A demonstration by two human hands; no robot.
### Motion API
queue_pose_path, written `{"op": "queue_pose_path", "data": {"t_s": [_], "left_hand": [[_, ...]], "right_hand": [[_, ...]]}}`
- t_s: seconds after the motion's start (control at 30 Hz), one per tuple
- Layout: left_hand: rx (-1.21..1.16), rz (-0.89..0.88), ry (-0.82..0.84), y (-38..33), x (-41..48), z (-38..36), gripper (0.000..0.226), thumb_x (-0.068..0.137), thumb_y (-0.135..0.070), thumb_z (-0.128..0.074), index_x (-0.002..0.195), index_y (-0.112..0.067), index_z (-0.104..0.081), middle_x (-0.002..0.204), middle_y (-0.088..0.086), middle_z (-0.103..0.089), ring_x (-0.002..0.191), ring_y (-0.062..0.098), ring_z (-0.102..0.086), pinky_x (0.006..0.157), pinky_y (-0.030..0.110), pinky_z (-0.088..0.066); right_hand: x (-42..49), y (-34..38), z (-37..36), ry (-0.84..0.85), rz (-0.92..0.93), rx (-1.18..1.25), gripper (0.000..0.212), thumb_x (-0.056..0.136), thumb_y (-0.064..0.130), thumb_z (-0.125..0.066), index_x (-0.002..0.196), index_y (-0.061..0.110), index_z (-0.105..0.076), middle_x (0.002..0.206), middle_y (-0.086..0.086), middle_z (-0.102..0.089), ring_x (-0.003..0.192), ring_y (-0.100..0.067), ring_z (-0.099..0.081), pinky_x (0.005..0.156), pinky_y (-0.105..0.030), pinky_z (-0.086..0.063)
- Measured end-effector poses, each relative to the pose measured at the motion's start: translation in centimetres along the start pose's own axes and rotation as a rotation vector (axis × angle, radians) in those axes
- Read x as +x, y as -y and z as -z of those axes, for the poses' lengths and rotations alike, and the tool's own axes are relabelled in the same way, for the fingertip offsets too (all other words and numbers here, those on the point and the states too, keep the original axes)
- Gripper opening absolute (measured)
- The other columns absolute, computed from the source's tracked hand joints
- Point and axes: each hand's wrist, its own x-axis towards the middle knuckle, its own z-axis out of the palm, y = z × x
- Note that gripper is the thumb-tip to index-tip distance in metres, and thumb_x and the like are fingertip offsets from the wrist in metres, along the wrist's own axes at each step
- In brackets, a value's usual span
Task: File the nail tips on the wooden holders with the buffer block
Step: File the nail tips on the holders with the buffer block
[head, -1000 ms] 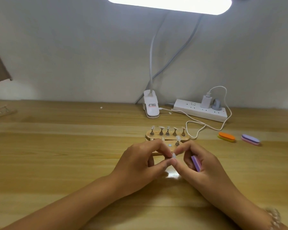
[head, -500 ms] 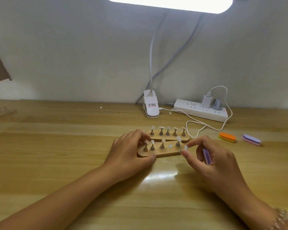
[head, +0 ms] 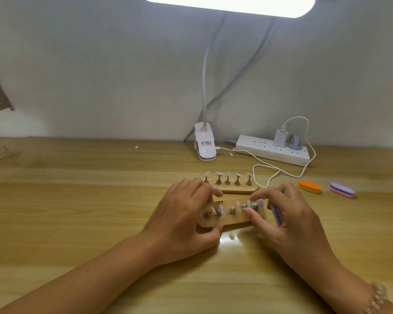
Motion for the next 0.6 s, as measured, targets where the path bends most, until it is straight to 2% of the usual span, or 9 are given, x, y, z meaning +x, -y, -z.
{"op": "queue_pose_path", "data": {"t_s": [0.13,0.2,0.4,0.6], "left_hand": [[0.009,-0.014,-0.014,0.0,0.0,0.0,0.048,0.075,-0.048,-0.064,0.118,-0.028,-0.056,0.100,-0.014,-0.053,0.093,0.005,-0.047,0.084,0.020,-0.038],[0.032,-0.033,-0.026,-0.1,0.0,-0.1,0.048,0.075,-0.047,-0.065,0.117,-0.027,-0.057,0.101,-0.012,-0.053,0.094,0.007,-0.048,0.084,0.019,-0.036],[0.026,-0.010,-0.025,0.0,-0.1,-0.4,0.045,0.074,-0.049,-0.063,0.115,-0.030,-0.055,0.100,-0.016,-0.054,0.095,0.005,-0.049,0.085,0.022,-0.038],[-0.099,0.152,0.032,0.6,0.3,-0.4,0.042,0.078,-0.055,-0.058,0.115,-0.037,-0.049,0.104,-0.022,-0.056,0.099,-0.003,-0.051,0.088,0.022,-0.035]], "right_hand": [[-0.1,0.5,0.1,0.055,0.105,-0.057,0.040,0.080,0.051,-0.062,0.112,0.028,-0.068,0.089,0.007,-0.047,0.062,-0.008,-0.051,0.047,-0.028,-0.049],[-0.3,0.6,0.0,0.088,0.142,-0.081,0.038,0.082,0.048,-0.063,0.115,0.030,-0.068,0.091,0.008,-0.047,0.061,-0.010,-0.052,0.045,-0.030,-0.050],[-0.4,0.9,0.0,0.101,0.190,-0.093,0.026,0.083,0.041,-0.066,0.104,0.026,-0.070,0.092,0.008,-0.052,0.063,-0.013,-0.056,0.045,-0.033,-0.052],[-0.7,1.5,-0.2,0.122,0.242,-0.078,0.018,0.083,0.039,-0.068,0.095,0.027,-0.065,0.088,0.013,-0.058,0.062,-0.009,-0.057,0.046,-0.034,-0.051]]}}
